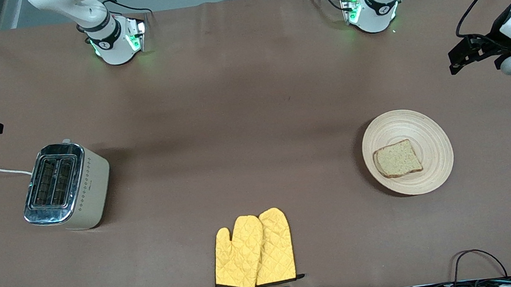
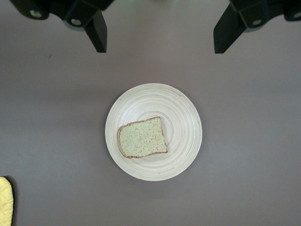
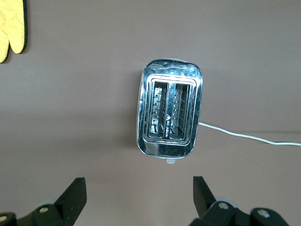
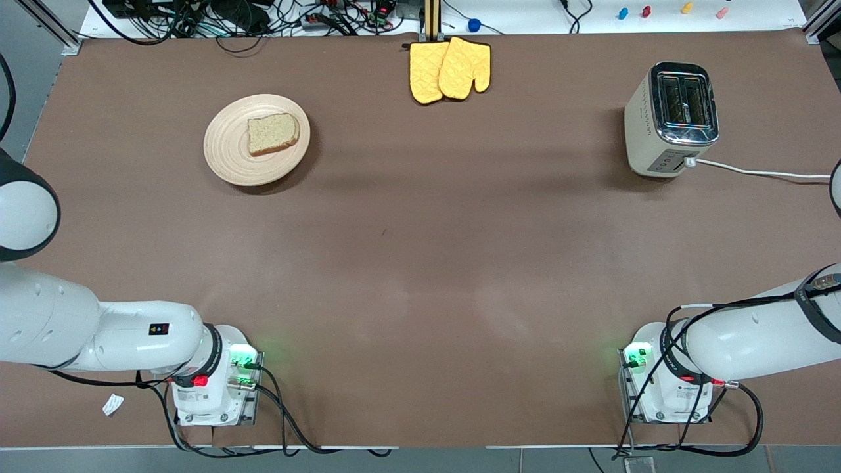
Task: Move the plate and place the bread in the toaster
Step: 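Move the left gripper down toward the wooden plate's rim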
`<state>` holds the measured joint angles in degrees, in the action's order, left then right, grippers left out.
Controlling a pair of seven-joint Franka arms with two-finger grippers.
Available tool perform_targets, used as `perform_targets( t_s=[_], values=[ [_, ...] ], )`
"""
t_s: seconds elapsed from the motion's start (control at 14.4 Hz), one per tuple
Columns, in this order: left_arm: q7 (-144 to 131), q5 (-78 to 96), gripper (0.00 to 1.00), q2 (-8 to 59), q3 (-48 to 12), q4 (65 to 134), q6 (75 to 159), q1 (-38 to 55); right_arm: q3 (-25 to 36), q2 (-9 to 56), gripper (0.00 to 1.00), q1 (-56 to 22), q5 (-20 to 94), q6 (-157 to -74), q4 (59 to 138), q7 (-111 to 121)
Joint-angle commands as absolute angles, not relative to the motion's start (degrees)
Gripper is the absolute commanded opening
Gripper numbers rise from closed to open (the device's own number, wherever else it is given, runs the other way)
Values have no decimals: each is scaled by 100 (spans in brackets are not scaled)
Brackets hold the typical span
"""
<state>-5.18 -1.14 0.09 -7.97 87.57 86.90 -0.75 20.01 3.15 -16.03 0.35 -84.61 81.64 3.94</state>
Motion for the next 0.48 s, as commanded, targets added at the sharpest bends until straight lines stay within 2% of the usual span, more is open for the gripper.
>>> perform_targets(
  t_s=[0.0, 0.28, 0.42],
  values=[
    [-501, -70, 100, 70, -791, 8457, 8631, -70, 1986, 255, 100, -1573, 123, -8455, 8218, 334],
    [-483, -62, 100, 219, -782, 8385, 8631, -192, 1986, 255, 100, -1573, 123, -8455, 8218, 334],
    [-440, -44, 100, 552, -791, 8123, 8631, -404, 1986, 255, 100, -1573, 123, -8455, 8218, 334]
  ],
)
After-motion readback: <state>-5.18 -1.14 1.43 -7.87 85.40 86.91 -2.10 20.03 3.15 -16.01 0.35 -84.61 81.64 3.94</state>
